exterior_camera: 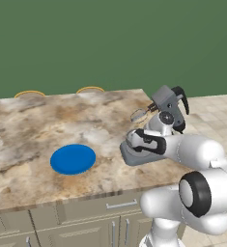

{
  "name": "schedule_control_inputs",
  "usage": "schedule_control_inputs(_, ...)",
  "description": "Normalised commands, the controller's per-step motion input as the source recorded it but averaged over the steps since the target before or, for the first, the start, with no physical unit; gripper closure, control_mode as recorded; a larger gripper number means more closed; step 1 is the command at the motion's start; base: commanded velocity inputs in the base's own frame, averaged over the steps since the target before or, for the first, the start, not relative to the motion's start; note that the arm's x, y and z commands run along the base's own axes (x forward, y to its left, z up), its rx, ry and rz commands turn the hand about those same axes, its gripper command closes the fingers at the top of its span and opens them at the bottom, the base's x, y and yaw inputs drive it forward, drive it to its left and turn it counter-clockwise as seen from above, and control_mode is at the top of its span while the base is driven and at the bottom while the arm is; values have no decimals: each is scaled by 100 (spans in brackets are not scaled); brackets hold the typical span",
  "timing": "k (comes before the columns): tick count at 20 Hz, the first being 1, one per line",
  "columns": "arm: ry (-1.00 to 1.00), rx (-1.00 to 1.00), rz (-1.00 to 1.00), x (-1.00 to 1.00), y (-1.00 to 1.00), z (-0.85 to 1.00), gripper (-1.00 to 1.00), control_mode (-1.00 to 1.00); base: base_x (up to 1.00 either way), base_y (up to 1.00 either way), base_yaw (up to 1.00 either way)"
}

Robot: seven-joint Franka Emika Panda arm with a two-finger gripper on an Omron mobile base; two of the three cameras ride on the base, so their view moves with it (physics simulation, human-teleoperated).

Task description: Add butter and sugar cubes to the stand mixer bowl and then turn on the stand mixer to begin making frosting.

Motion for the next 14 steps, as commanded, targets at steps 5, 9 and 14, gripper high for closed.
schedule_control_inputs(5, 0, 0, 0, -27, 0, 59, -100, -100, 0, 0, 0)
schedule_control_inputs(9, 0, 0, 0, -37, 0, 51, -100, -100, 0, 0, 0)
schedule_control_inputs(14, 0, 0, 0, -13, -2, 63, -100, -100, 0, 0, 0)
